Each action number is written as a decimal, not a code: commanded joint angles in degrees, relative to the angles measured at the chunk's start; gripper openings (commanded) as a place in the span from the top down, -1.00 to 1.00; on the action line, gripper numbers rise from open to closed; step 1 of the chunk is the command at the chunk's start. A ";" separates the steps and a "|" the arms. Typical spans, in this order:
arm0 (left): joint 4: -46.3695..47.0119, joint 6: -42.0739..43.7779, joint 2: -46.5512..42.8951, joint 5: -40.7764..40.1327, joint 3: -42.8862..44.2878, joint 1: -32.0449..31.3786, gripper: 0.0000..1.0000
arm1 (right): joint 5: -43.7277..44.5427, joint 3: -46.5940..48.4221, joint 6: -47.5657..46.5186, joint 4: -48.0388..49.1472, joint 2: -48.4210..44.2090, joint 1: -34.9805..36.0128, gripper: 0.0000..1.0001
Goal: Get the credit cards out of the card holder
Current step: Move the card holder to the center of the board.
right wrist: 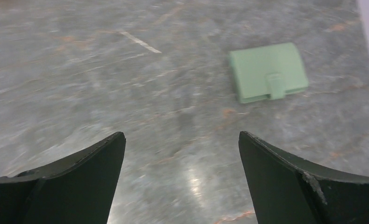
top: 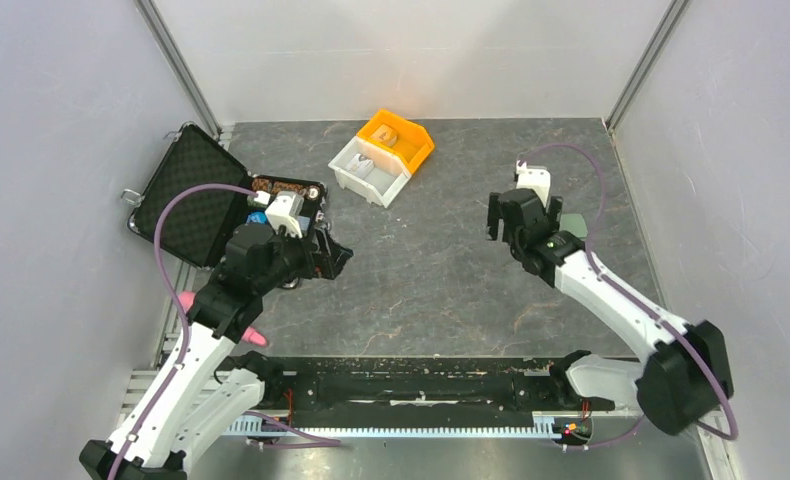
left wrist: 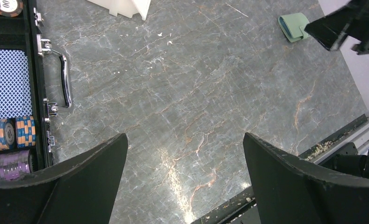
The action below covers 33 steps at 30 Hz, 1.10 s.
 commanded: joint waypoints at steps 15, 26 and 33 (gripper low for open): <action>0.27 1.29 1.17 -5.08 -0.33 -2.01 -1.00 | -13.66 7.80 -14.09 5.68 23.31 -31.36 0.07; 0.05 1.82 0.90 -6.65 -0.20 -2.00 -1.00 | -21.20 9.14 -15.42 6.39 28.84 -37.91 0.12; -0.18 1.90 0.05 -6.80 -0.47 -2.05 -1.00 | -23.00 9.58 -16.21 6.30 31.05 -38.74 0.15</action>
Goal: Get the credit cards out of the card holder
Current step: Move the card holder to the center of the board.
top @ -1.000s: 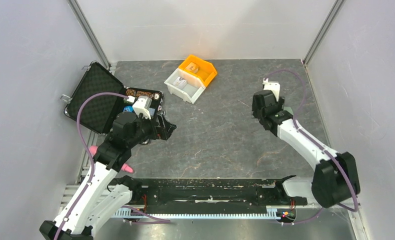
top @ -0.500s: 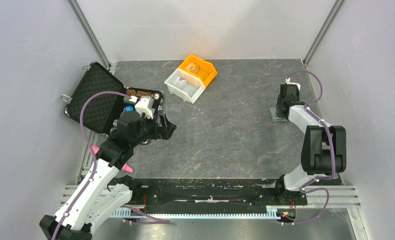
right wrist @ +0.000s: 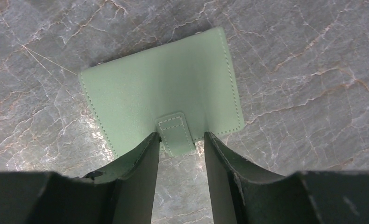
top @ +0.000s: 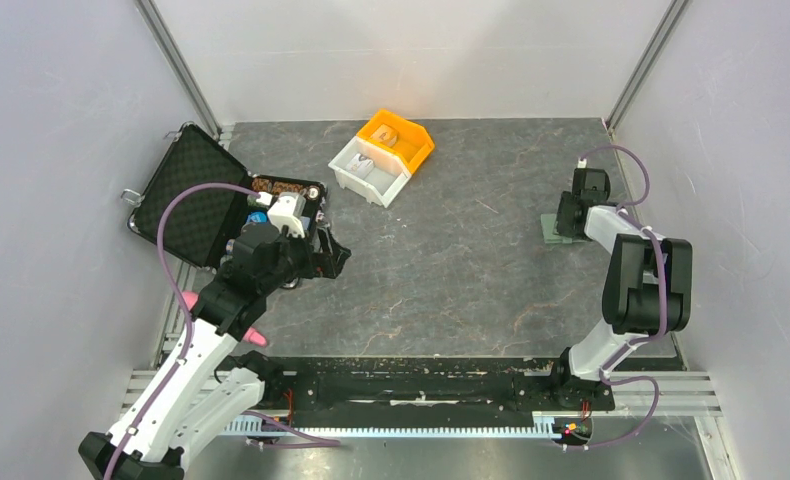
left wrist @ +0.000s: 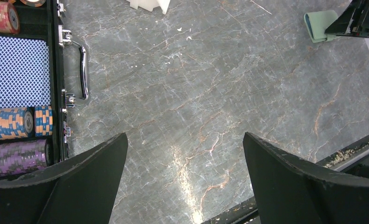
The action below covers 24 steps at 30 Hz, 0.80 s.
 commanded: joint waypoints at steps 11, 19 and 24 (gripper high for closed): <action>0.59 1.94 -1.15 -1.47 -0.04 -0.28 -1.00 | -3.72 2.02 -2.39 1.24 1.96 -0.94 0.60; 0.33 1.93 -1.27 -2.17 0.09 -0.23 -1.00 | -9.98 0.20 -2.67 2.41 1.73 -0.88 1.00; 0.17 1.86 -1.78 -2.21 -0.13 -0.24 -1.00 | -6.21 0.92 -1.92 1.69 -0.50 -0.84 0.90</action>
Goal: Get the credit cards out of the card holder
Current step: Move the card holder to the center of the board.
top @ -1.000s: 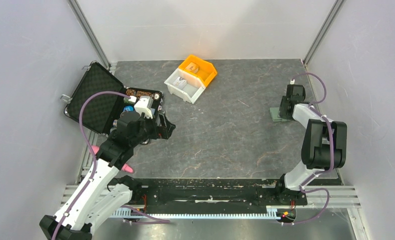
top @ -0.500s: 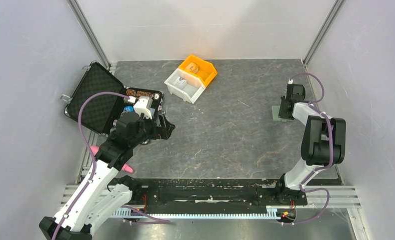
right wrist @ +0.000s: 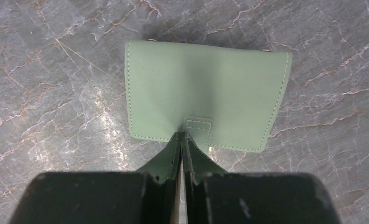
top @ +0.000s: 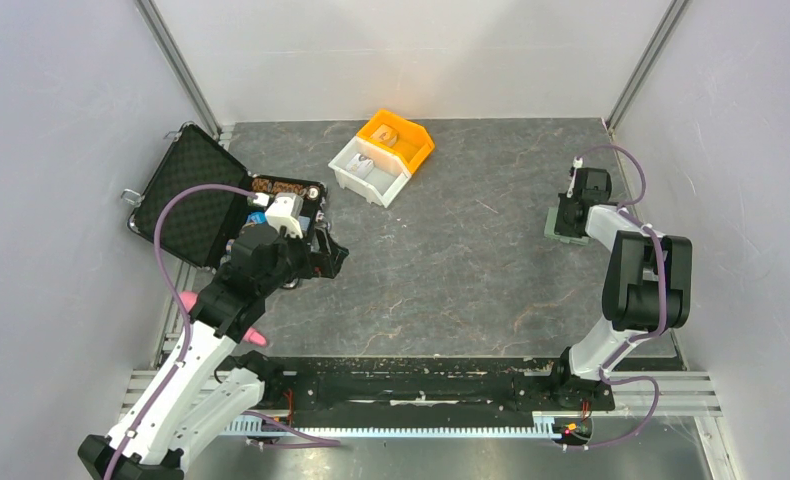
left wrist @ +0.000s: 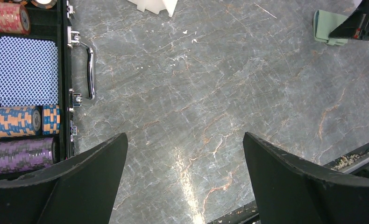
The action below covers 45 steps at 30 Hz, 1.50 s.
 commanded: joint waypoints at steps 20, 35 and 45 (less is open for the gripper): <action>0.56 1.98 -0.92 -0.81 0.04 -0.40 -1.00 | -6.96 11.68 1.54 -1.56 6.46 -7.67 -0.90; -0.17 1.94 0.27 -1.32 0.32 -0.33 -1.00 | -17.16 11.16 -4.87 -1.54 10.68 -5.83 -0.10; -0.22 1.84 -0.13 -1.35 0.20 -0.34 -1.00 | -15.98 11.82 -9.32 -5.04 13.25 5.11 -0.02</action>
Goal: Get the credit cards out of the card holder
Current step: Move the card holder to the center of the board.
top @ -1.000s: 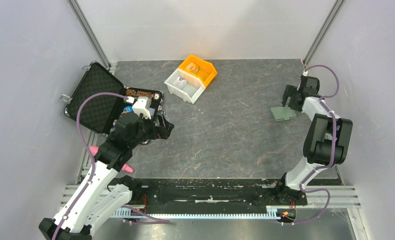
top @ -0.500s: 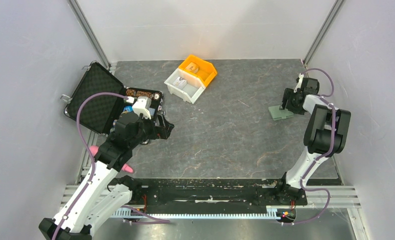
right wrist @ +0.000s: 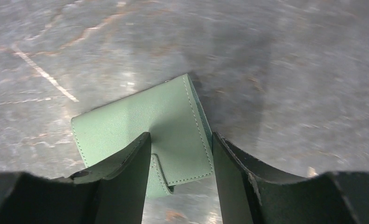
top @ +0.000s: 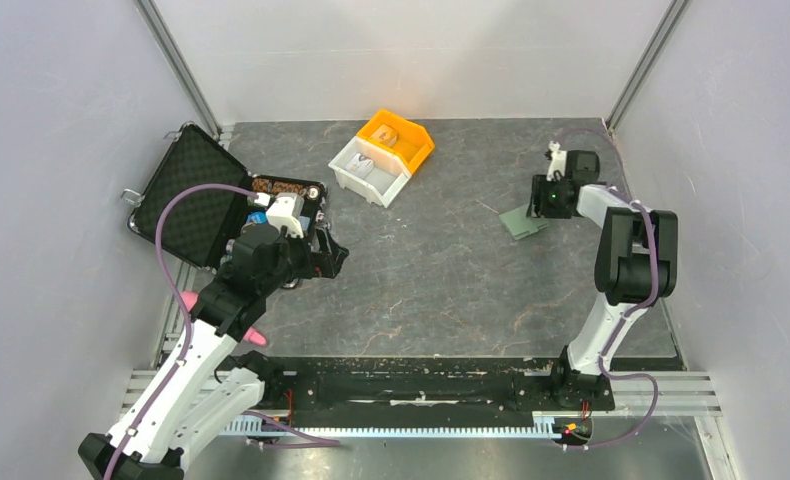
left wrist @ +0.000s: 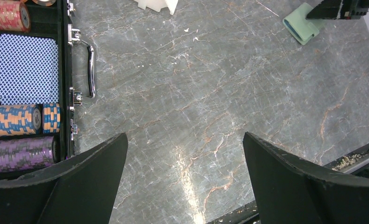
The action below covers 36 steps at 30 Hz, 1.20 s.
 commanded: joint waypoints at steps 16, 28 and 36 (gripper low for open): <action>-3.79 -0.90 2.24 -3.55 1.60 -0.35 -1.00 | -0.67 -10.70 -3.36 -0.64 -5.28 31.06 0.03; -2.36 -8.44 9.00 8.86 -0.47 -0.39 -1.00 | -0.84 -20.98 -0.83 3.24 -15.21 44.33 -0.03; 6.47 -15.08 16.13 14.45 -4.55 -4.47 -0.92 | 0.00 -26.94 8.26 7.49 -27.01 44.35 -0.34</action>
